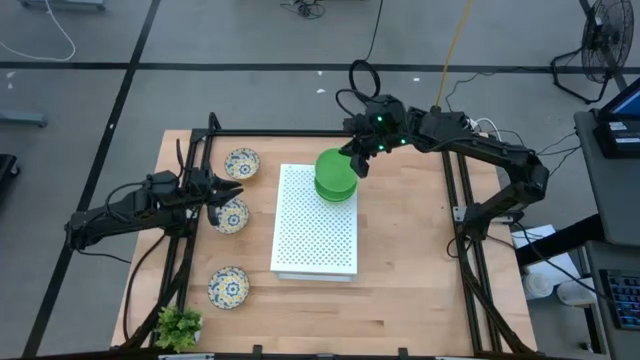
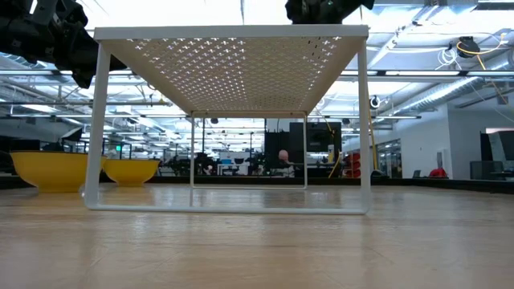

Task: Pick & Place Mini bowls
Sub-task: Stack the green bowl on the green bowl on the shelf

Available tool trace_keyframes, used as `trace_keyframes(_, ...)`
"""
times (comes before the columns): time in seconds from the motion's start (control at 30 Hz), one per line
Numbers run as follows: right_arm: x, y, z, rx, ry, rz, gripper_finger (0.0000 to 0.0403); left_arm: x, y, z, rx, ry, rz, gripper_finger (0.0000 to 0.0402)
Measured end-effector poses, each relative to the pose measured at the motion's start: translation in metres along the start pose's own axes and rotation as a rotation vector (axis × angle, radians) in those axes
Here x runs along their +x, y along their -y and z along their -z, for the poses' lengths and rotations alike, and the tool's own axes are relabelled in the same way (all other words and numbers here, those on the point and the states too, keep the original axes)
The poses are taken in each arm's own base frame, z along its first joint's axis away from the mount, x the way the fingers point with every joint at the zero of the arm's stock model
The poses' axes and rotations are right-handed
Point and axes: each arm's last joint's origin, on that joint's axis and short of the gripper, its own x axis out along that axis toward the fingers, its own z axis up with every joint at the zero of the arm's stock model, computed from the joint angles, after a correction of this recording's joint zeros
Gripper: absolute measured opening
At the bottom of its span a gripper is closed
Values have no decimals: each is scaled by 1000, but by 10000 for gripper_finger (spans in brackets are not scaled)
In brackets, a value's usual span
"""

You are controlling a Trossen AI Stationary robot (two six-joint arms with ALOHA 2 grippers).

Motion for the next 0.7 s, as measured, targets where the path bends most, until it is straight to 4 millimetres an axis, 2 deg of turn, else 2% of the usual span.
trace_keyframes(0.37,1,-1,6,9,-51,-1,0,0,0,0,0,0,0,88)
trace_keyframes(0.7,18,-5,23,-46,-73,-22,3,0,0,0,0,0,0,88)
